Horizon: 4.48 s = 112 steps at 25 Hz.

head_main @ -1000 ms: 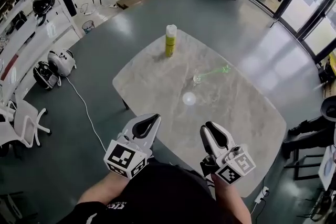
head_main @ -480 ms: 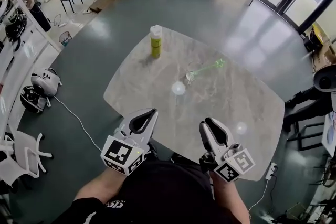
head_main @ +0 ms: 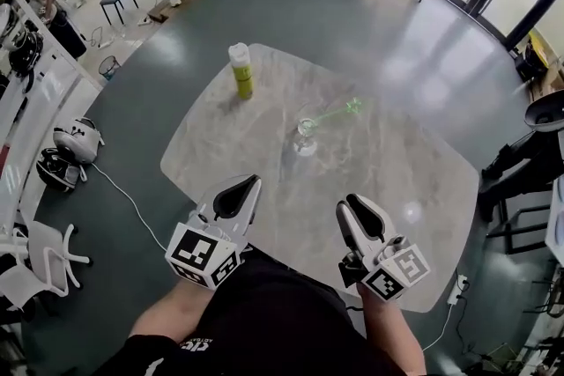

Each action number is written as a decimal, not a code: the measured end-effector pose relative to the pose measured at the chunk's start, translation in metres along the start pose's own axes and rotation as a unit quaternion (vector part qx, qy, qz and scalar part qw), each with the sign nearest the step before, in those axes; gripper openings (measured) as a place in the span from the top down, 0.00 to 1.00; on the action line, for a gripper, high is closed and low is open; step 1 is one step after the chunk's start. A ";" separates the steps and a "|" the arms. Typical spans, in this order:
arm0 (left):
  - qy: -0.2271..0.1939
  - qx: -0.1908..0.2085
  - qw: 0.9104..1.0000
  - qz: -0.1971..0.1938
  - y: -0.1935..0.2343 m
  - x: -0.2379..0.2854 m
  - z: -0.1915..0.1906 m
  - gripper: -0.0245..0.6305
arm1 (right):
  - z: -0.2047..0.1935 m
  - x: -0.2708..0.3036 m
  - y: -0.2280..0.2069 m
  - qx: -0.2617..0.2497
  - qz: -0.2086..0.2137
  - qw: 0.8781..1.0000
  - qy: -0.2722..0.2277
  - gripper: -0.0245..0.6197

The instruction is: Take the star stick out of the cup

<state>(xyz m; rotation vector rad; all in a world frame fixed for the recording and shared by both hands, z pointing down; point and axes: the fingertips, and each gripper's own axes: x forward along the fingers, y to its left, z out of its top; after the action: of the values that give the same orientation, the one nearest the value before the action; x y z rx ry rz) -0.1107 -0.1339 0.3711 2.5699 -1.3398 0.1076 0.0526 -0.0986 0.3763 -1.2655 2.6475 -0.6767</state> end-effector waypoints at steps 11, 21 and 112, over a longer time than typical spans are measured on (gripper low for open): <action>0.014 0.006 1.000 -0.001 0.021 0.065 -0.017 0.96 | -0.011 0.069 -0.069 -0.003 -0.005 1.000 0.029 0.70; 0.032 -0.010 0.999 -0.023 0.047 0.118 -0.032 0.96 | -0.033 0.137 -0.133 0.010 -0.016 0.999 0.038 0.46; 0.074 -0.005 0.996 -0.051 -0.009 0.100 -0.070 0.96 | -0.171 0.038 -0.200 0.150 -0.139 0.967 0.155 0.90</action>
<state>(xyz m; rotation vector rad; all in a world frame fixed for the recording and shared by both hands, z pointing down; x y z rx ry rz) -0.0424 -0.1917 0.4543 2.5602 -1.1524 0.2671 0.1176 -0.1794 0.6209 -1.5580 2.4717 -1.3622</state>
